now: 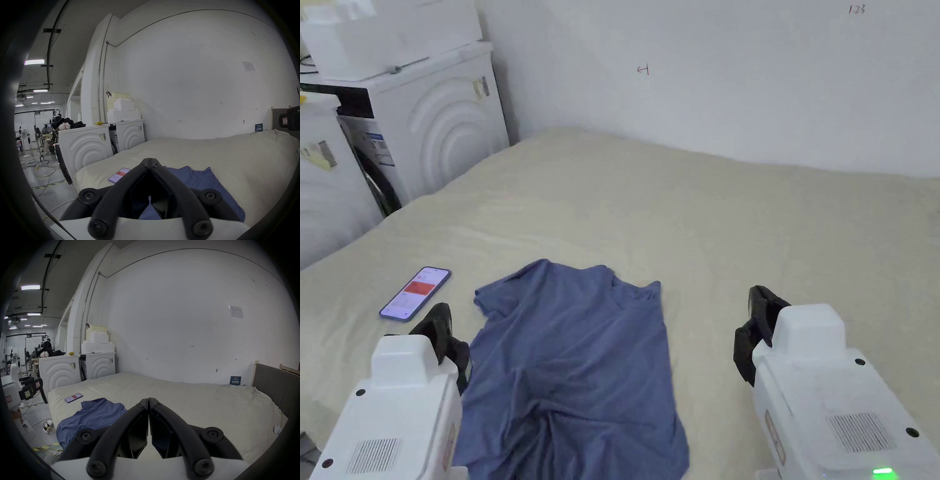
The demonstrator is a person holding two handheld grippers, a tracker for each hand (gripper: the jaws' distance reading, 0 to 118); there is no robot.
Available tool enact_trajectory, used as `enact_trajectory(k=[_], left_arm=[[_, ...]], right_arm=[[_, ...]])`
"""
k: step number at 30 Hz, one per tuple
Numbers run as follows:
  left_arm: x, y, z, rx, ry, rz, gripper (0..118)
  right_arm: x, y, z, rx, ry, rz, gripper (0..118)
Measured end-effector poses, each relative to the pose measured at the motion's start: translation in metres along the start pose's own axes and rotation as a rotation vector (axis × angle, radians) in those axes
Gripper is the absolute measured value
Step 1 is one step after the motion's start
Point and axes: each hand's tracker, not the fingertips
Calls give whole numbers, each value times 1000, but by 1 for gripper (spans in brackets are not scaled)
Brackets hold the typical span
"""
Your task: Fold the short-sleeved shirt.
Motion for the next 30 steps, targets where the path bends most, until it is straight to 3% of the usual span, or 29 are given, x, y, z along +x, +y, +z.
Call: enact_trajectory(k=[8,12,17,20,24,28,30], left_arm=[[-5,-3,-7,-54,-7,18,0],[-1,2,-37,-196,-77,62,1],[9,3,-97,-423,-181,141,11],[21,-4,-135,-550,-229,120,33],[42,-24,-176,-720,-261,55,95],[57,-53,-208,-862,-253,36,107],[60,-67,-221,-921,-238,46,108]], right_arm=[[-5,3,3,-3,9,6,1],[1,3,4,-9,-3,10,1],[12,1,1,-18,-29,14,1],[20,-1,-1,-28,-48,13,1],[31,-7,-7,-46,-73,12,1],[41,-12,-11,-68,-90,18,1],[45,-15,-12,-76,-100,23,1]])
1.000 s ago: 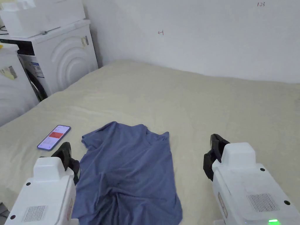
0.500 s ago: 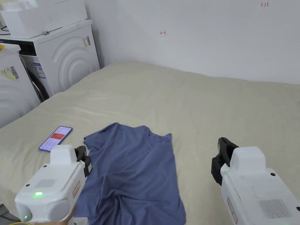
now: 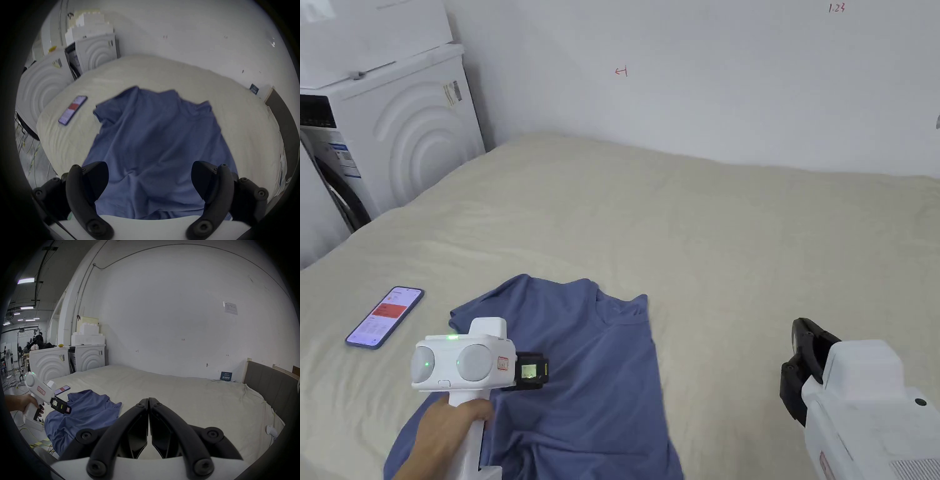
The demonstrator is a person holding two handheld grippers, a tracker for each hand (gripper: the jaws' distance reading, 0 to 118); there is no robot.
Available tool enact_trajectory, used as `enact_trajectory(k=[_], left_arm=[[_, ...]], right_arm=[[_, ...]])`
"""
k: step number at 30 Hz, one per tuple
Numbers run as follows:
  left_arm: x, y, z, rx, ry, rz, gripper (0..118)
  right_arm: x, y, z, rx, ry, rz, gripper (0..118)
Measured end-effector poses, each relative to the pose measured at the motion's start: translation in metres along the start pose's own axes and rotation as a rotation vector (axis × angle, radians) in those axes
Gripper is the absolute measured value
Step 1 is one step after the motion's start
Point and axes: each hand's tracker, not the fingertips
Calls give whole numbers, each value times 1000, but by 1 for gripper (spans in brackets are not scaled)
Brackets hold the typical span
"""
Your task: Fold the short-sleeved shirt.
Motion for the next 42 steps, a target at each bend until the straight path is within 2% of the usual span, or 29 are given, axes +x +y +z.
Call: enact_trajectory(k=[6,8,11,13,14,15,17,22,27,30,42], left_arm=[[-6,-10,-45,-139,42,24,107],[-6,-15,-53,-184,43,17,103],[-5,-23,-58,-207,9,17,77],[-1,-23,-54,-197,13,35,69],[-1,-22,-54,-203,9,38,60],[0,-20,-52,-204,-1,41,38],[4,-19,-48,-181,-5,23,2],[13,-23,-26,-94,-2,-65,0],[14,1,23,43,-101,-9,0],[31,20,56,116,-147,-37,0],[202,81,165,344,-396,-285,0]], right_arm=[[10,-6,-2,-22,-23,3,1],[13,-8,-2,-29,-31,2,1],[17,-12,-2,-40,-39,-3,1],[19,-14,-1,-48,-41,-4,1],[20,-15,-1,-51,-43,-4,1],[21,-15,0,-54,-45,-5,1],[24,-15,3,-55,-47,-9,1],[35,-12,12,-48,-57,-18,1],[55,-5,27,-21,-86,-26,1],[69,-2,36,-7,-108,-30,1],[125,2,80,37,-241,-55,1]])
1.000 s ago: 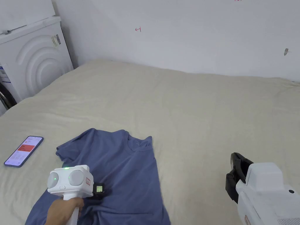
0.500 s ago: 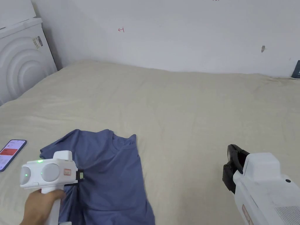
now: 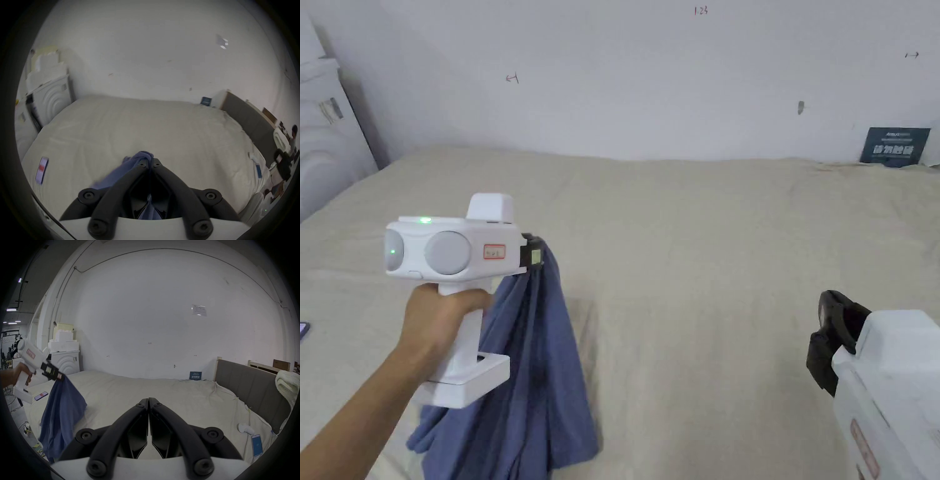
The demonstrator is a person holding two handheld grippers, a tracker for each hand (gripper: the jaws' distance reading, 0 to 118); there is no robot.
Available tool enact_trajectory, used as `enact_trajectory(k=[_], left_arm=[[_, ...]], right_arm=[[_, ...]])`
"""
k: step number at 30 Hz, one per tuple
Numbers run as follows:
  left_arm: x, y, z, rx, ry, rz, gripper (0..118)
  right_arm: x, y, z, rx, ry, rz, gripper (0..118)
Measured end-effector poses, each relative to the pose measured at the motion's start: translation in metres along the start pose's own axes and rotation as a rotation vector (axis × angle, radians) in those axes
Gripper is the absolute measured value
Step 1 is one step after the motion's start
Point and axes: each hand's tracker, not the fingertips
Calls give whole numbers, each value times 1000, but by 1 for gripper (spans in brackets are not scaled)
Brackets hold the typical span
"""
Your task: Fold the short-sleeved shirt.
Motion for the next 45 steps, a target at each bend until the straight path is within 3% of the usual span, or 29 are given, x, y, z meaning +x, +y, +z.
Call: enact_trajectory(k=[11,20,30,37,41,45], left_arm=[[146,52,-11,89,-298,-133,0],[224,17,-55,-28,-442,-212,0],[245,-82,-144,-356,-362,-264,0],[250,-160,-192,-583,-226,-378,0],[251,-186,-198,-595,-188,-455,0],[248,-178,-190,-566,-207,-414,14]], right_arm=[[56,2,26,21,-142,-14,1],[90,-2,41,17,-225,-27,1],[102,-13,47,-14,-258,-46,1],[105,-20,48,-32,-256,-51,1],[106,-22,48,-39,-257,-53,1],[105,-21,51,-38,-258,-53,1]])
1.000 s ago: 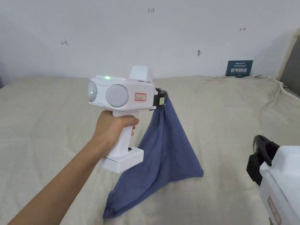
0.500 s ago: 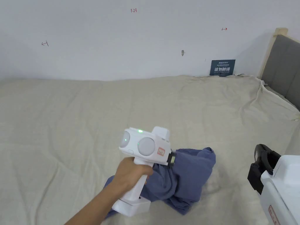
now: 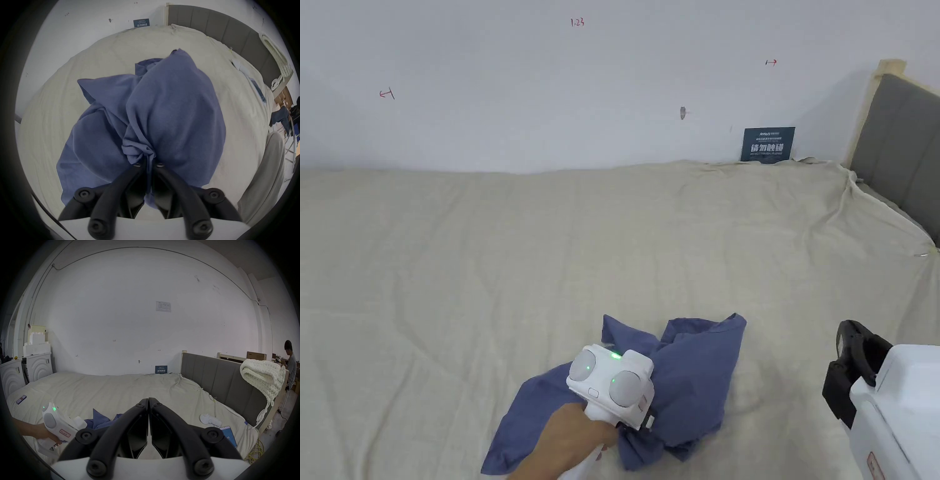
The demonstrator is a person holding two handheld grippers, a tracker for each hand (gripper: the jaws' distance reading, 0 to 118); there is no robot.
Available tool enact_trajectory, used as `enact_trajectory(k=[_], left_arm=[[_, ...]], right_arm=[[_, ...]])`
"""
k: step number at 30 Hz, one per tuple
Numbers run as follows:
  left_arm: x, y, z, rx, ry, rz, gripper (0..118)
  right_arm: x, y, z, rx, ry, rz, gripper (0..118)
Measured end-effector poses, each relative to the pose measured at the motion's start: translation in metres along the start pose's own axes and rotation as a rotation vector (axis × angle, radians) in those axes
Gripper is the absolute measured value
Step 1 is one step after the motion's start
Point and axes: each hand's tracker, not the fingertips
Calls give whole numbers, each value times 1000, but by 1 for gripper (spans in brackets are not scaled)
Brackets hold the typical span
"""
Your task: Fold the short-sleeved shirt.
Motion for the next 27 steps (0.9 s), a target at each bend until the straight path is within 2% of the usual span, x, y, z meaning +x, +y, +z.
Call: enact_trajectory(k=[1,2,3,4,5,6,16,19,27], left_arm=[[-2,1,5,13,-9,21,23],[-4,1,14,38,-13,46,39],[-6,2,20,53,-16,63,69],[-8,2,27,65,-17,71,89],[-9,1,38,101,-18,75,106],[-10,0,51,148,-18,77,115],[-53,-31,168,560,12,256,116],[-65,-54,193,707,89,304,115],[-79,-122,218,977,388,299,112]], right_arm=[[0,1,0,0,0,-1,1],[0,1,0,-1,0,-2,1],[1,1,0,0,0,-4,1],[2,1,-1,3,1,-6,1],[2,2,-1,5,1,-6,1],[2,3,0,7,1,-6,1],[-4,11,-2,33,8,-4,1],[-8,12,-2,38,16,-2,1],[-18,11,-3,54,34,6,1]])
